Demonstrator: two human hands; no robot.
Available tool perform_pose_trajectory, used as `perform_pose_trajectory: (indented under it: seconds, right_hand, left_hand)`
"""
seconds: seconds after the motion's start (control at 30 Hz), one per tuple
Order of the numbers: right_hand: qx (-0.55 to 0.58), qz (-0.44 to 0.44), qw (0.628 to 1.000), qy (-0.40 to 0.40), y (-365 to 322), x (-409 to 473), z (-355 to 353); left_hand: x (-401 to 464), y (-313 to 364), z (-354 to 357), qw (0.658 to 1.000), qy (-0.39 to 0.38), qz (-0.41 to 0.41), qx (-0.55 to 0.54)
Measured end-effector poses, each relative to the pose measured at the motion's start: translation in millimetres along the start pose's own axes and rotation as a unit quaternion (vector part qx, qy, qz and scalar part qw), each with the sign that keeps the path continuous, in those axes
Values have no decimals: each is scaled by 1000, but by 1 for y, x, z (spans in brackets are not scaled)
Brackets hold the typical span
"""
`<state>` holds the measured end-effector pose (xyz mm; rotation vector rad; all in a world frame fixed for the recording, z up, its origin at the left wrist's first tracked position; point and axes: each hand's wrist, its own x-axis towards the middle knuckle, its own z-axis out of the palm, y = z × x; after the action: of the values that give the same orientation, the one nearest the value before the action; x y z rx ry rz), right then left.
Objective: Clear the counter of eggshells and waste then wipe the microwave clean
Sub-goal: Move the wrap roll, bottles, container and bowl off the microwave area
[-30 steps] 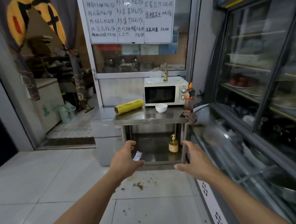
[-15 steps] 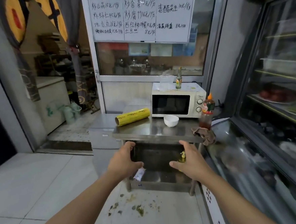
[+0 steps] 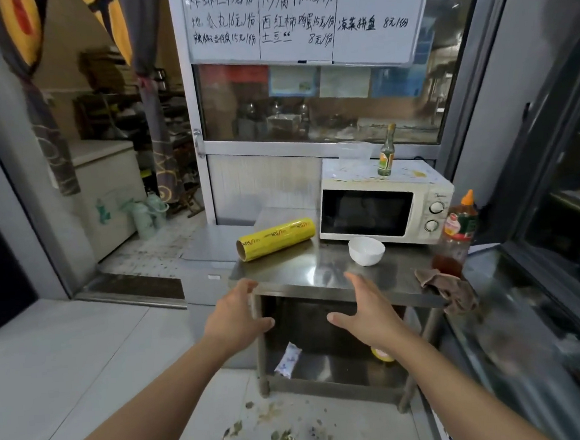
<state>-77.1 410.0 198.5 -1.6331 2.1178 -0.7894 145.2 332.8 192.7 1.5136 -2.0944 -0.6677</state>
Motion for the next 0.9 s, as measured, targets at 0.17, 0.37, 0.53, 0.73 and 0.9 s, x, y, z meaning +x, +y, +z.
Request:
perform_pose_trajectory:
  seconds: [0.17, 0.37, 0.53, 0.73, 0.9]
  right_hand:
    - [-10, 0, 1000, -19, -34, 65, 35]
    - [-25, 7, 999, -19, -73, 133, 73]
    - [-26, 13, 999, -30, -87, 186, 102]
    - [-15, 10, 999, -39, -88, 267, 134]
    - [-7, 28, 999, -42, -78, 345, 164]
  left_hand:
    - [65, -42, -27, 999, 0, 20, 25]
    - [138, -89, -58, 999, -15, 20, 42]
    - [189, -121, -63, 998, -35, 10, 44]
    - [262, -149, -59, 997, -51, 9, 54]
    - [335, -168, -49, 994, -74, 3, 81]
